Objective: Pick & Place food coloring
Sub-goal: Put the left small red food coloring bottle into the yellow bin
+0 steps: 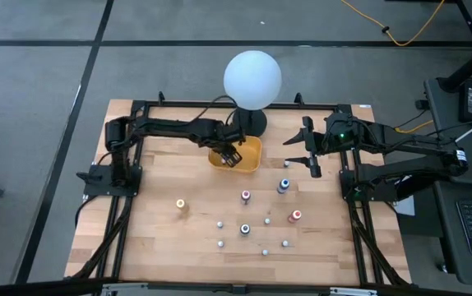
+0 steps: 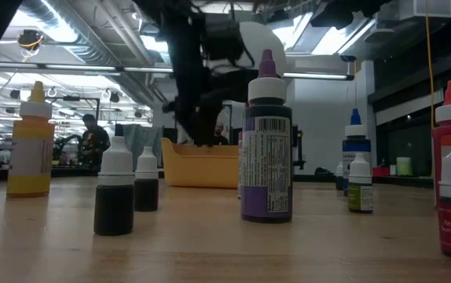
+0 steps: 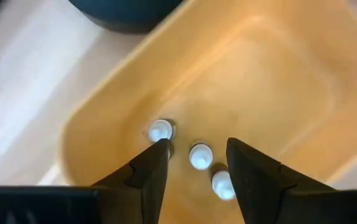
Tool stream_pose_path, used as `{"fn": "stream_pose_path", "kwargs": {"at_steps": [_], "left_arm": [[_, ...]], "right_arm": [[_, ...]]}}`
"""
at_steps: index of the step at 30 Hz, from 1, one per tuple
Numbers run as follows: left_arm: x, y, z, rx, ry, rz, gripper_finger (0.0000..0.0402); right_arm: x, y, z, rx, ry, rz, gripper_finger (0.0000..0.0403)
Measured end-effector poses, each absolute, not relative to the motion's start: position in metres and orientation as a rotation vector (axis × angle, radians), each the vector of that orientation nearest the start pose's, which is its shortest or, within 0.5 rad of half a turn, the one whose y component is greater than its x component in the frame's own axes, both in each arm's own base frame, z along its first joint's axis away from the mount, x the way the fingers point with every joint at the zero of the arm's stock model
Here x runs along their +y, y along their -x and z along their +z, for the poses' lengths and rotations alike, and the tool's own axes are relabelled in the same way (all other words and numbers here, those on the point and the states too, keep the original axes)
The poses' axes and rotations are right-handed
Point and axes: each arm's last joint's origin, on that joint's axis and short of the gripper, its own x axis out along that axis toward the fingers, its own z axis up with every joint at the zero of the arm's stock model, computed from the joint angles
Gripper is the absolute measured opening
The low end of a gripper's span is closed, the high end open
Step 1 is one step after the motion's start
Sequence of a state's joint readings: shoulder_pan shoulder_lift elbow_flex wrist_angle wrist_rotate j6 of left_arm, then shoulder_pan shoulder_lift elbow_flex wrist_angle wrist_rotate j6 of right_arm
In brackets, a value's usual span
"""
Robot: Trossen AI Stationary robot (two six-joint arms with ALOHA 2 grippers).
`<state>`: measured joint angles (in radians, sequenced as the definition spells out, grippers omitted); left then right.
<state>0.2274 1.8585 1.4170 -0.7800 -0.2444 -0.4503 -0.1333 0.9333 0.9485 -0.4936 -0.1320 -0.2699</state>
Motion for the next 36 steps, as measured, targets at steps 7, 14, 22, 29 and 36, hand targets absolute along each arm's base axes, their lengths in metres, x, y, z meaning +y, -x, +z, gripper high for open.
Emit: {"fn": "stream_pose_path", "kwargs": {"at_steps": [7, 14, 22, 29, 36], "left_arm": [[0.053, -0.339, 0.278, 1.019, 0.413, 0.609, 0.0148], [-0.041, -0.313, 0.313, 0.970, 0.395, 0.362, 0.0143], [-0.132, -0.296, 0.307, 0.976, 0.329, 0.177, 0.0143], [-0.162, -0.297, 0.295, 0.955, 0.351, 0.171, 0.0143], [-0.169, -0.308, 0.269, 1.034, 0.361, 0.209, 0.0152]], "right_arm": [[-0.022, -0.191, 0.334, 0.480, 0.200, 0.064, 0.0241], [-0.022, -0.191, 0.334, 0.481, 0.200, 0.063, 0.0241], [-0.022, -0.191, 0.334, 0.480, 0.200, 0.063, 0.0241], [-0.022, -0.191, 0.335, 0.475, 0.201, 0.062, 0.0241], [-0.022, -0.191, 0.335, 0.476, 0.177, 0.056, 0.0241]]}}
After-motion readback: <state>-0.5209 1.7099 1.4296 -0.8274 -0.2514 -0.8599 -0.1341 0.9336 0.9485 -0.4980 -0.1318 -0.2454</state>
